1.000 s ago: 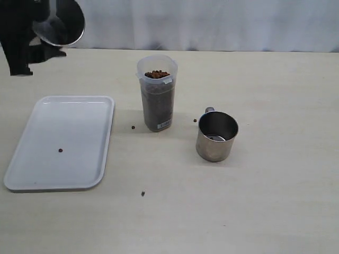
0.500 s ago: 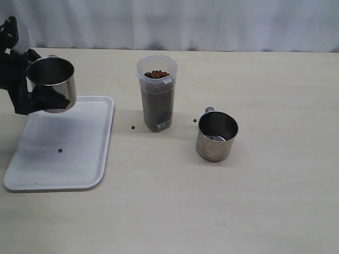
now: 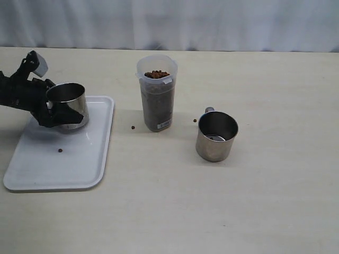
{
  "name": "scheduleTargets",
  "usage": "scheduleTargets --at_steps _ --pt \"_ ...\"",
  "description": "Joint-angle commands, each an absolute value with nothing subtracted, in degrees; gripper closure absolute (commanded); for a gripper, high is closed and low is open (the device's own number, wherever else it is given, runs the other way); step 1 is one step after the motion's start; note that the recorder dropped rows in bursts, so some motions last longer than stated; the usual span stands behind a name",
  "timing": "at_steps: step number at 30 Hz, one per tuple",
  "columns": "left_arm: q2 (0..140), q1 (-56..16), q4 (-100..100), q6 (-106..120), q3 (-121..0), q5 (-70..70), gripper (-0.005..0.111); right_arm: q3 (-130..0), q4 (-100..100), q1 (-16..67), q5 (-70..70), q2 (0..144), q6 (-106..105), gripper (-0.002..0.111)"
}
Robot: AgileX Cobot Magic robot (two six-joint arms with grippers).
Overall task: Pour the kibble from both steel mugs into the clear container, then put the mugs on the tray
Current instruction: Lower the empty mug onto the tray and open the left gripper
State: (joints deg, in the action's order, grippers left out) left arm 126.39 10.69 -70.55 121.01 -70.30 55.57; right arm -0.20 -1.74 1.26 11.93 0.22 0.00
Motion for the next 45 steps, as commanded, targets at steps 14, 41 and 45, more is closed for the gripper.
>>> scheduleTargets --at_steps 14,41,45 --pt "126.65 9.93 -72.74 121.70 -70.69 55.60 0.039 0.00 -1.92 0.86 12.07 0.00 0.00 0.104" --pt "118.95 10.03 -69.18 116.48 -70.69 62.44 0.030 0.00 -1.92 0.86 12.07 0.00 0.00 0.104" --pt "116.23 10.03 -69.55 115.35 -70.69 62.18 0.030 0.00 -1.92 0.86 12.07 0.00 0.00 0.104"
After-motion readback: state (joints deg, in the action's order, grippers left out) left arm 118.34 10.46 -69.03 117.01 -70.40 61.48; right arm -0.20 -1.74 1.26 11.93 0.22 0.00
